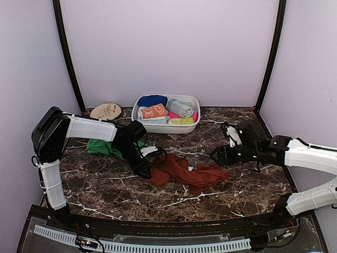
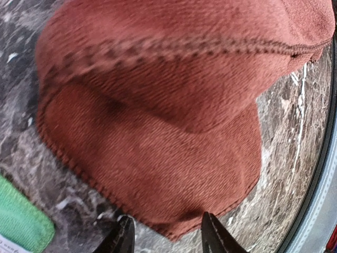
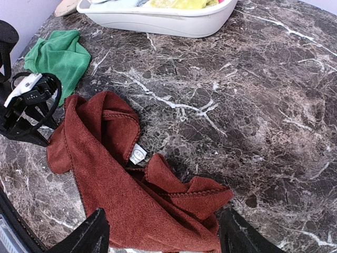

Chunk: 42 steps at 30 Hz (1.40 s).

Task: Roll the towels
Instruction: Pick up the towel from the center of the board.

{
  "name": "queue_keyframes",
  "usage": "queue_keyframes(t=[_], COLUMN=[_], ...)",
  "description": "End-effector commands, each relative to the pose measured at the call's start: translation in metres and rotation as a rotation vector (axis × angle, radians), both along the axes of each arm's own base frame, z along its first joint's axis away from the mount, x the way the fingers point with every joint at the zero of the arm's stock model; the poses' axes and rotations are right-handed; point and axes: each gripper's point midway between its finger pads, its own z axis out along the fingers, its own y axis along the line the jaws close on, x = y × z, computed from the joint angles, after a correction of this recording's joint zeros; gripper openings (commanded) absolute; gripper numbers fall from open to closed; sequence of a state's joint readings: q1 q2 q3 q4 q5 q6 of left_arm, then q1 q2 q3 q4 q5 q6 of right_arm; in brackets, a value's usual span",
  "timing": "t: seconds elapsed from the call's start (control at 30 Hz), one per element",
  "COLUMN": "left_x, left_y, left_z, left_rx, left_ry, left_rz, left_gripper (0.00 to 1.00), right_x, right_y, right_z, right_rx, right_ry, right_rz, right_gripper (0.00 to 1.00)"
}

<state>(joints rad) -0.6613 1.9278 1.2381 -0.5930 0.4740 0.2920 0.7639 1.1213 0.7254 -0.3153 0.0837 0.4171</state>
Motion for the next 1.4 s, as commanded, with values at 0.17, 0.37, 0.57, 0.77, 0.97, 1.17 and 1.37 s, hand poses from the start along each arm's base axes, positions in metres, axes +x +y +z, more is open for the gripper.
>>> queue_keyframes(t=[0.17,0.37,0.57,0.77,0.97,1.17,1.37], left_x=[-0.023,0.011,0.051,0.052,0.038,0.036,0.036], left_y=[-0.009,0.005,0.038,0.087,0.109,0.124,0.126], left_z=[-0.014,0.015,0.076,0.092,0.112,0.135,0.144], left_rx=[0.039,0.116,0.133,0.189,0.221,0.246,0.245], left_ry=[0.033,-0.135,-0.344,-0.379,-0.438,-0.525,-0.537], left_rz=[-0.059,-0.066,-0.04,-0.004,-0.029,-0.036,-0.027], left_gripper=[0.2,0.0,0.0,0.0,0.0,0.0,0.0], right_x=[-0.003,-0.009,-0.032,-0.057,-0.084,-0.089,-0.07], right_y=[0.001,0.001,0.015,0.03,0.049,0.061,0.075], right_z=[0.002,-0.01,-0.03,-0.048,-0.056,-0.059,-0.075], right_rx=[0.002,-0.048,-0.152,-0.202,-0.161,-0.186,-0.295], right_ry=[-0.001,0.002,-0.003,-0.006,-0.013,-0.088,-0.109], right_rz=[-0.01,0.007,0.112,0.209,0.352,0.434,0.434], right_gripper=[0.69,0.69,0.7,0.68,0.68,0.67,0.59])
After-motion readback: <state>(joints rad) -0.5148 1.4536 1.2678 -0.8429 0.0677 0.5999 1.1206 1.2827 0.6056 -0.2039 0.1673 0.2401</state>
